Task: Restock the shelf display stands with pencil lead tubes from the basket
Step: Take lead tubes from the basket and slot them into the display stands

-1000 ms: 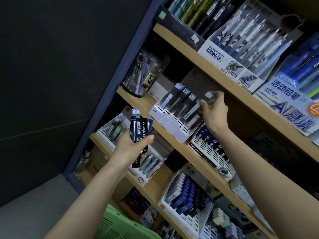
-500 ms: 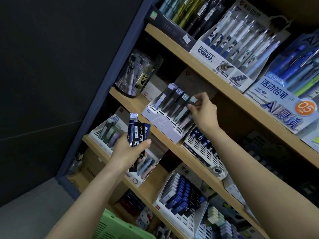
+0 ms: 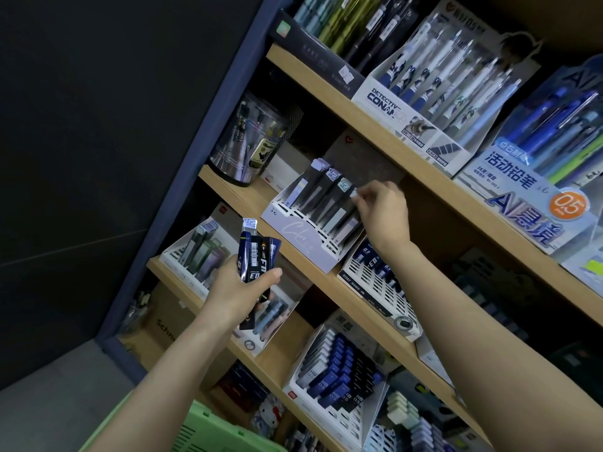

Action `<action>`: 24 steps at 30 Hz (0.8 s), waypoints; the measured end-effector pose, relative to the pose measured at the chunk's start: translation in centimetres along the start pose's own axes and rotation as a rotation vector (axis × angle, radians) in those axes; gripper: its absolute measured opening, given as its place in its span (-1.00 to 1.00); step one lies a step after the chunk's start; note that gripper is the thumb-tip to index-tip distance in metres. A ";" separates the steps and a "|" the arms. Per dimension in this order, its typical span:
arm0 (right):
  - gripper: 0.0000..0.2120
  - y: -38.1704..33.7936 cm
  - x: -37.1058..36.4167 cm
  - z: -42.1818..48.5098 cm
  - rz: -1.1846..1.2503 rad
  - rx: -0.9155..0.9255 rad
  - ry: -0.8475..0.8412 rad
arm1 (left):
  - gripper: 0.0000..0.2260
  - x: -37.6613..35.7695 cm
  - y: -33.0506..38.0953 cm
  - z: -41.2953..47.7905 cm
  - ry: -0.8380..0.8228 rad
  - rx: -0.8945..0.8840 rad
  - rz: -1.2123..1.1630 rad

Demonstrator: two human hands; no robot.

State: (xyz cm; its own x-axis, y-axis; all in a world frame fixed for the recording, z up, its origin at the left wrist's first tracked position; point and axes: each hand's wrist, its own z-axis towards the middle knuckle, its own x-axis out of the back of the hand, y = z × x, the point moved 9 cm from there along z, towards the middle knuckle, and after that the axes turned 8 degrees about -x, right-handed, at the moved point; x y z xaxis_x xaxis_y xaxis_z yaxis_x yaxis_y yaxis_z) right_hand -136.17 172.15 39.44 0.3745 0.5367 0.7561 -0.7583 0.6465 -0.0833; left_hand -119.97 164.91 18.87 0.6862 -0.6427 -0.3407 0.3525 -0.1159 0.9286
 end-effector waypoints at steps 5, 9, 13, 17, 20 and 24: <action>-0.80 0.8 -0.5 0.2 0.048 -0.049 -0.036 | -0.81 -0.6 0.1 -0.3 -0.033 0.004 -0.003; -0.72 -0.3 0.1 -1.4 -0.049 -0.033 0.034 | -0.86 -0.8 0.2 -0.5 -0.038 0.018 -0.043; -0.76 -2.8 -0.2 -5.4 0.206 0.000 -0.062 | -0.90 -0.9 0.3 -0.6 -0.049 0.011 -0.047; -0.76 -4.4 -5.3 -10.6 0.388 -0.173 -0.635 | -0.92 -1.6 -0.1 -0.7 -0.092 0.015 -0.013; -0.85 -4.5 -6.8 -12.2 0.603 -0.307 -0.797 | -0.93 -2.0 -0.3 -0.8 -0.118 0.016 -0.010; -0.88 -3.3 -6.9 -12.0 0.861 -0.477 -0.770 | -0.95 -1.7 -0.9 -0.9 -0.053 0.088 -0.104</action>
State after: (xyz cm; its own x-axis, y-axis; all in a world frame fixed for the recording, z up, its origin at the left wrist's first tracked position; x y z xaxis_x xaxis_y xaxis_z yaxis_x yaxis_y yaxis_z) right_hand -129.85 172.76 26.72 -0.6782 0.5304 0.5087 -0.2728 0.4611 -0.8444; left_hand -120.89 166.81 18.50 0.6135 -0.6628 -0.4292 0.3606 -0.2484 0.8990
